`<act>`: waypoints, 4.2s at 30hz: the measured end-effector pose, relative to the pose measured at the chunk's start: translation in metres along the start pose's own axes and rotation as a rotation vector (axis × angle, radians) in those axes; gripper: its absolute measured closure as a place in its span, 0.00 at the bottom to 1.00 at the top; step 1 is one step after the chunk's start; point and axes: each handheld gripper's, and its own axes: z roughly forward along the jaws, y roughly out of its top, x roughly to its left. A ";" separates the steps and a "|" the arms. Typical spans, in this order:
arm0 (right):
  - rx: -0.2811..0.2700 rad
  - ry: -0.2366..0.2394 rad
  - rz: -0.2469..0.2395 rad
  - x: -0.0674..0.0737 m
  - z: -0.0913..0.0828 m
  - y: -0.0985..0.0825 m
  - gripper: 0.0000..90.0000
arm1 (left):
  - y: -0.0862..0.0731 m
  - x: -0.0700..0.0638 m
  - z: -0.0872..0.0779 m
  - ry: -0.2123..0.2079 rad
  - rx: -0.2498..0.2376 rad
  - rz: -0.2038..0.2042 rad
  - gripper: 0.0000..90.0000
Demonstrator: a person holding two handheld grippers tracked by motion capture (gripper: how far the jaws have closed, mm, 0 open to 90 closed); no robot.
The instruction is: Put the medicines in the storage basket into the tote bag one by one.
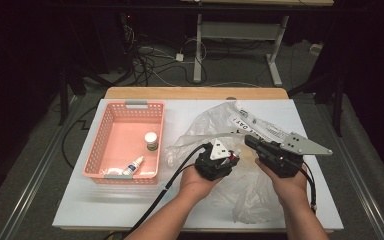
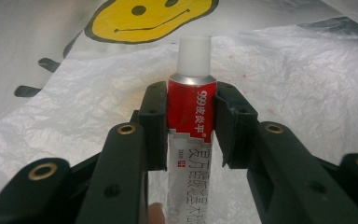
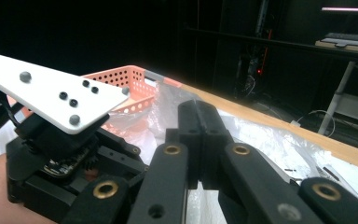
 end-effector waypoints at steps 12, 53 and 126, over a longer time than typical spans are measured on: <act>-0.018 -0.007 0.004 -0.005 -0.002 0.004 1.00 | 0.004 0.001 0.020 0.018 -0.007 0.001 0.73; -0.001 -0.043 0.029 -0.019 -0.002 -0.004 1.00 | -0.020 -0.012 0.019 -0.077 0.009 -0.042 0.46; 0.020 -0.037 0.037 -0.017 -0.014 -0.011 1.00 | -0.106 0.070 -0.185 0.257 -0.005 -0.221 0.00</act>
